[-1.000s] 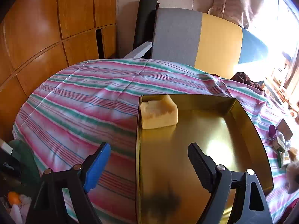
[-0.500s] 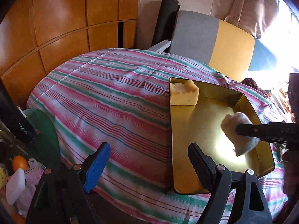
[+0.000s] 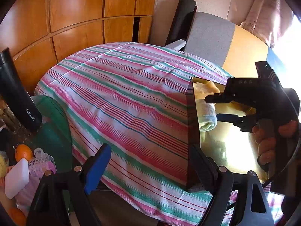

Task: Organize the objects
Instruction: 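Lower the white sock into the gold tray and open the right tool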

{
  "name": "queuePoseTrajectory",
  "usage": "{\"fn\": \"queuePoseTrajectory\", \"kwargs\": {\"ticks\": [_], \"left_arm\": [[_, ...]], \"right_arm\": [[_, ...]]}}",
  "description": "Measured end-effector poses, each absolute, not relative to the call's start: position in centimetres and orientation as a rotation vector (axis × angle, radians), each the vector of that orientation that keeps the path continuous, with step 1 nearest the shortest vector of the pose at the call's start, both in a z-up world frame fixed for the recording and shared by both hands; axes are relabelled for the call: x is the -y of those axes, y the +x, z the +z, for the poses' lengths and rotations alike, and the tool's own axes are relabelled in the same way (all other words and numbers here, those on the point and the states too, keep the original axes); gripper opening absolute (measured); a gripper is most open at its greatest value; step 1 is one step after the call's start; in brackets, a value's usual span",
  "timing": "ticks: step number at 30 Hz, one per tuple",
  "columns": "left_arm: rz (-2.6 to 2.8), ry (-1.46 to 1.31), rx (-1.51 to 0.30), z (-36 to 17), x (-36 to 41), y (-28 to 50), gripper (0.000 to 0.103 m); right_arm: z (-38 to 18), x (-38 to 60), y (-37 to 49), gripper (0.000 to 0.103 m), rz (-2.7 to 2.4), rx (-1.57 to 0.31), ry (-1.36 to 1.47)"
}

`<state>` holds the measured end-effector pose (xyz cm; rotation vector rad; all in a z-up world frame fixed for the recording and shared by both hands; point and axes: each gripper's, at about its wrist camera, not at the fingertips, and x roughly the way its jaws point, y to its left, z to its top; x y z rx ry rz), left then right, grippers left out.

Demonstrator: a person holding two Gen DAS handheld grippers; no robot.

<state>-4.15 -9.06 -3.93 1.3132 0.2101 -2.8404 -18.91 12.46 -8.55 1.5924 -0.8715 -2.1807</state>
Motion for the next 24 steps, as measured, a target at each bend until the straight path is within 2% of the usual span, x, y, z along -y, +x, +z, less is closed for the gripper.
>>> {"fn": "queuePoseTrajectory", "kwargs": {"ticks": [6,24], "left_arm": [[-2.856,1.291,-0.204,-3.5,8.7,-3.8,0.086],[-2.964,1.184,-0.049,-0.5,4.7,-1.5,0.092]], "right_arm": [[-6.9,-13.4,-16.8,0.059,-2.227,0.771,1.560],[-1.4,-17.1,-6.7,0.061,-2.621,0.237,1.352]]}}
